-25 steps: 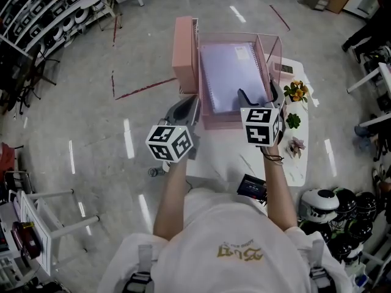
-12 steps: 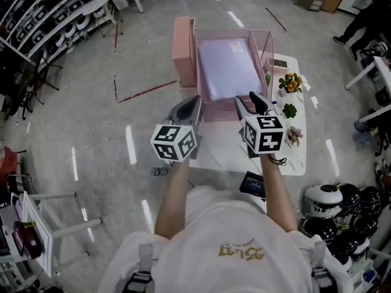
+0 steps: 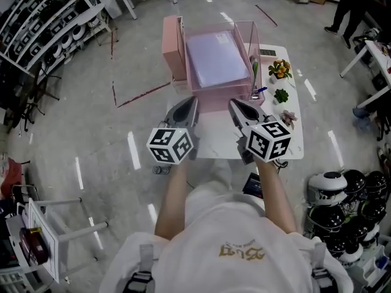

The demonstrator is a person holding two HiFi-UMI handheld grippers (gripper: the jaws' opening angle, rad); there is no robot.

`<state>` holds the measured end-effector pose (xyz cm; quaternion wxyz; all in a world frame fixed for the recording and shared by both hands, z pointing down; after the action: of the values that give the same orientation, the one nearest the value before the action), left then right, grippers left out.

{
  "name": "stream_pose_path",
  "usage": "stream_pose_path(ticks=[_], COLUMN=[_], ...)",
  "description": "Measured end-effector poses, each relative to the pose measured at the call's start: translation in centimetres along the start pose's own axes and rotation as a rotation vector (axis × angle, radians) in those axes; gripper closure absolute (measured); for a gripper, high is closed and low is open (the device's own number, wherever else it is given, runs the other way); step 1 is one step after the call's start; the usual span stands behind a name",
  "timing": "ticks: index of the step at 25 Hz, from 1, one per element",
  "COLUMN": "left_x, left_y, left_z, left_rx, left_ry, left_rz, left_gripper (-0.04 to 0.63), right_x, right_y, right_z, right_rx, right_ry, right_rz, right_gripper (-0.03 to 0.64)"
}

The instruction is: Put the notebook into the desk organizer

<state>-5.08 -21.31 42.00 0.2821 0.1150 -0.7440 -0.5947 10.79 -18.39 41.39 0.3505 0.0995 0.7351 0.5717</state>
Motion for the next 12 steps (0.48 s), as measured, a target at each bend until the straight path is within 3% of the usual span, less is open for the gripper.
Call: stream_pose_path(ticks=[12], left_x=[-1.1], left_y=[1.3], left_z=[0.3], left_rx=[0.026], left_ry=[-0.003], left_rz=[-0.028], left_gripper=[0.578], right_x=[-1.0], right_y=[1.1], right_z=[2.3], right_rx=[-0.032], right_ry=[0.139], right_rz=[0.088], right_gripper=[0.604])
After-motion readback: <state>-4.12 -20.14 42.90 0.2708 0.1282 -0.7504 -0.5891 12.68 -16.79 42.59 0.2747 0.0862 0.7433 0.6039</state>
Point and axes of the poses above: the fingertips, and each gripper's own axes: z backward along the fingers, x to its left, y out of its underside, the point moved 5 cm from there along z, backward along the fingers, and after that the axes turned 6 degrees about -y, right-handed, at the moved point
